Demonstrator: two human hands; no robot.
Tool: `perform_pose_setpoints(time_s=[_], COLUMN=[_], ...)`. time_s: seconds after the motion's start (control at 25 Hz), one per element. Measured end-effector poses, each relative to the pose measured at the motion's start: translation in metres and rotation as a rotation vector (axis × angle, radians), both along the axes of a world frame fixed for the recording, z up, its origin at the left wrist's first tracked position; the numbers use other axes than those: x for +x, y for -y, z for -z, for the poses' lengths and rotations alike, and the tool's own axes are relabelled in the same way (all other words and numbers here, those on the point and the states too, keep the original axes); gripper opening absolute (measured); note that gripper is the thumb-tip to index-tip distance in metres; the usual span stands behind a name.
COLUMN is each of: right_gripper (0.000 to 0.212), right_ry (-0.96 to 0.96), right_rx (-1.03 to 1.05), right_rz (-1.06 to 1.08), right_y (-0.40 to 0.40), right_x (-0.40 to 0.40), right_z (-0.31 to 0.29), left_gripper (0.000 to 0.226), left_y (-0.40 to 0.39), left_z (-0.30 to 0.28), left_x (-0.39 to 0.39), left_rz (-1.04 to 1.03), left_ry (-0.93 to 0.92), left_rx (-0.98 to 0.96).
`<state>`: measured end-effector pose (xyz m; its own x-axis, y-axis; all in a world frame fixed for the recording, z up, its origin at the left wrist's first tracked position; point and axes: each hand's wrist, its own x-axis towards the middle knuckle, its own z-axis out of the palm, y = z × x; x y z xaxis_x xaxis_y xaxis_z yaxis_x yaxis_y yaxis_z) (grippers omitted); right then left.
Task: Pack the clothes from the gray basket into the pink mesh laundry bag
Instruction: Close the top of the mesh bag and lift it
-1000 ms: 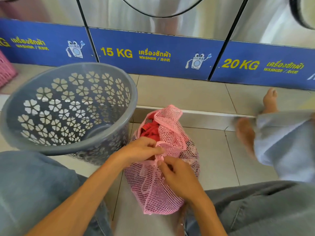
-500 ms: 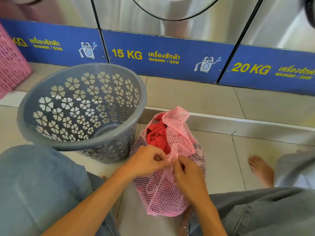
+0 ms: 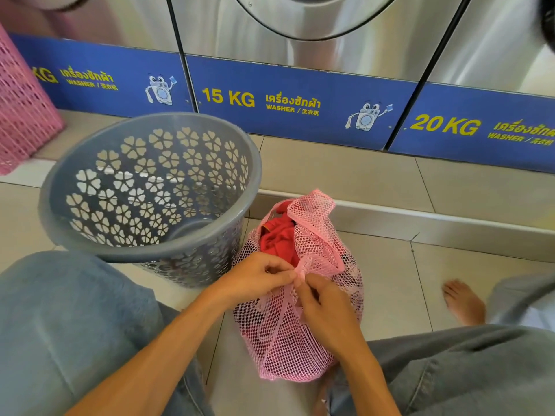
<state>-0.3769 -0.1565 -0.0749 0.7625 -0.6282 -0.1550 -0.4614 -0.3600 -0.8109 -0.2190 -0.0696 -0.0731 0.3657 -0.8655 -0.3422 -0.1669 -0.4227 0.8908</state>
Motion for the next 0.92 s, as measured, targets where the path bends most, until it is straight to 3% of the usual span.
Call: perform_pose_setpoints(time_s=[0.28,0.44,0.56,0.64,0.72,0.8,0.92], right_gripper=[0.039,0.038,0.035,0.028,0.033,0.044,0.040], right_ry=[-0.010,-0.111,-0.320,-0.482,-0.539,-0.425,-0.141], right_rx=[-0.022,-0.028,0.126,0.237,0.138,-0.007,-0.034], right_rz=[-0.025,-0.122,-0.370,-0.462,-0.439,-0.238,-0.001], right_y=[-0.003,0.000,-0.002,-0.003,-0.001,0.000,-0.002], right_x=[0.007,0.004,0.001,0.000,0.001,0.006,0.018], right_z=[-0.005,-0.005,-0.008,-0.005,0.002,0.005,0.000], left_gripper=[0.014,0.008,0.012,0.011,0.009,0.008,0.004], left_y=[0.001,0.002,0.001,0.000,0.001,0.001,0.001], left_z=[0.004,0.008,0.015,0.015,0.011,0.005,0.000], left_x=[0.003,0.014,0.028,0.029,0.023,0.021,0.018], left_rz=[-0.223,-0.363,-0.481,-0.469,-0.416,-0.384,-0.279], left_ry=[-0.122,0.037,0.199,0.239,0.255,0.219,0.072], left_rx=[0.010,-0.003,-0.009,-0.047,-0.079,-0.109,-0.167])
